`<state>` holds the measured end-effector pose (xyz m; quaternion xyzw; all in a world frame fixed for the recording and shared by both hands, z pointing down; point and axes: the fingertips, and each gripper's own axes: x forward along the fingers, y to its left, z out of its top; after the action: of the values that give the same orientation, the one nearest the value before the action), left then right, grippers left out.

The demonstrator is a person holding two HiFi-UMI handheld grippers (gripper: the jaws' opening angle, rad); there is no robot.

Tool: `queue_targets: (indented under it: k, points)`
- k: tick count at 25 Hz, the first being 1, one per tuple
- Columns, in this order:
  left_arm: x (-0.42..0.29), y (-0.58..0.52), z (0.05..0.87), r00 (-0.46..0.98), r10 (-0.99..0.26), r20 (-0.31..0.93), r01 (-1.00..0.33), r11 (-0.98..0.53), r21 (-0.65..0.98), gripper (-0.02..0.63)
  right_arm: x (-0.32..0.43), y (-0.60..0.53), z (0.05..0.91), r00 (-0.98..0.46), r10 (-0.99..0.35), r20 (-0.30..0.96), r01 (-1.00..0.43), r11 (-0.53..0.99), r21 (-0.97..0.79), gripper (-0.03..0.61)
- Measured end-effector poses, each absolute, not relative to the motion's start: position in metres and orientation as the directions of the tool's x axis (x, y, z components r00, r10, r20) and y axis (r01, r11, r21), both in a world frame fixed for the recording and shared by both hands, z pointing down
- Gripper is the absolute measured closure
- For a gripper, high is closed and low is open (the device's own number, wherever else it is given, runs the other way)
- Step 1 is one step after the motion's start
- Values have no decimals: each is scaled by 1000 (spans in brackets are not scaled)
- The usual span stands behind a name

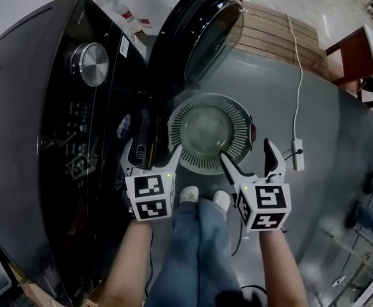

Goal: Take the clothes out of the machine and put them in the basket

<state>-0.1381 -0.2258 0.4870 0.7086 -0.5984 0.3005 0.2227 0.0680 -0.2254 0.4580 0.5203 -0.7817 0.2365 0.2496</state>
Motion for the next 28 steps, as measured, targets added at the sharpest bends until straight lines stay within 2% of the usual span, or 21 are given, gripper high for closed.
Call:
queue_targets:
  k: [11,18,24,28]
  points:
    - [-172,-243,578,69,-668,741,-981,-180,-71,127,53,-229,566,-291,-610,737,-950,275,-147,117]
    - [-223,-246,607,-93,-656,749,-974,-96,-205,129,49,-227,609,-290,-567,771,-945,299,-135,120]
    - [-278,-254,603,-298,-671,679,-918,8,-396,129,32,-223,640,-328,-522,787,-922,360,-146,155]
    - [-303,-260,605,-361,-665,654,-895,52,-442,129,18,-221,652,-356,-494,793,-895,423,-139,158]
